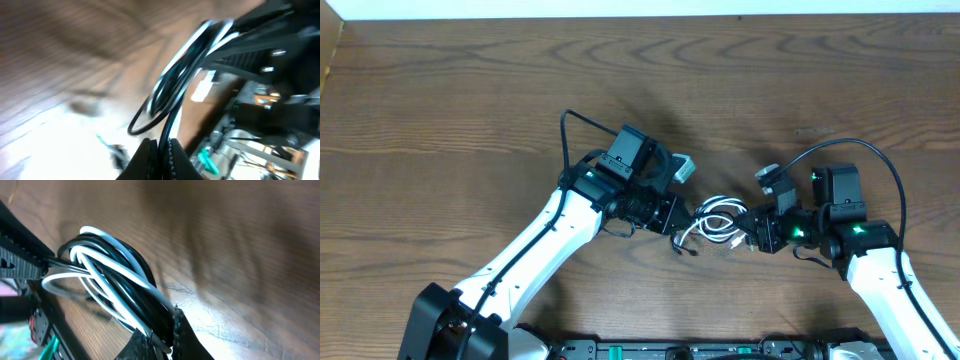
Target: Untangle cables
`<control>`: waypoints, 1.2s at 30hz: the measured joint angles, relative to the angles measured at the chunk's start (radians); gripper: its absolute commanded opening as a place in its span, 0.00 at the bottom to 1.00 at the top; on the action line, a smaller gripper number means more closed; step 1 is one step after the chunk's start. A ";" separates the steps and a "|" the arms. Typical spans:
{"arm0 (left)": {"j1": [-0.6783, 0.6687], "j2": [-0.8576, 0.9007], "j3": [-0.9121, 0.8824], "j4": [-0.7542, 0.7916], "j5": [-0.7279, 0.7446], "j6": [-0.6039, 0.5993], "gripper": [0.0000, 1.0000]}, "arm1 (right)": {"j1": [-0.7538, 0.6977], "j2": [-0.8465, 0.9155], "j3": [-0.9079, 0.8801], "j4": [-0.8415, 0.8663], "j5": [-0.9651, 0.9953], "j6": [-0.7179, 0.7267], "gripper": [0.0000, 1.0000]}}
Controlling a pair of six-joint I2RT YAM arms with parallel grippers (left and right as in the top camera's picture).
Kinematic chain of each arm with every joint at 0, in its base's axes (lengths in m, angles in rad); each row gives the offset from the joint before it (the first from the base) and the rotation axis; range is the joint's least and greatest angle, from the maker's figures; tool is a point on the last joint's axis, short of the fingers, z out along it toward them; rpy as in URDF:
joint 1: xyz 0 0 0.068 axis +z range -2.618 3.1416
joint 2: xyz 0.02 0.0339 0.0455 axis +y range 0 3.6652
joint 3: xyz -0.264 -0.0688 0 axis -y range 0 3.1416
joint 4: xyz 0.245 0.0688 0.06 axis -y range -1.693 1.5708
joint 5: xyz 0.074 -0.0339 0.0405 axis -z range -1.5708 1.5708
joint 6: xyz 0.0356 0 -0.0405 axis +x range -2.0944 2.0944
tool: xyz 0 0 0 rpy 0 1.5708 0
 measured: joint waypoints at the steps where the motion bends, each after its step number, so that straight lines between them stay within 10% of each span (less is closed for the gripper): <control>1: 0.000 0.000 0.000 -0.002 -0.023 0.003 0.07 | 0.000 0.000 0.000 0.000 0.013 0.027 0.01; 17: 0.002 0.001 -0.005 0.175 0.172 0.003 0.08 | 0.000 0.000 0.000 0.005 0.045 0.206 0.01; 25: -0.003 0.001 0.000 0.410 0.339 -0.132 0.64 | 0.000 0.000 0.000 0.008 -0.037 0.208 0.01; 36: -0.016 0.001 0.000 0.293 0.349 -0.143 0.65 | 0.000 0.000 0.000 0.045 -0.053 0.208 0.01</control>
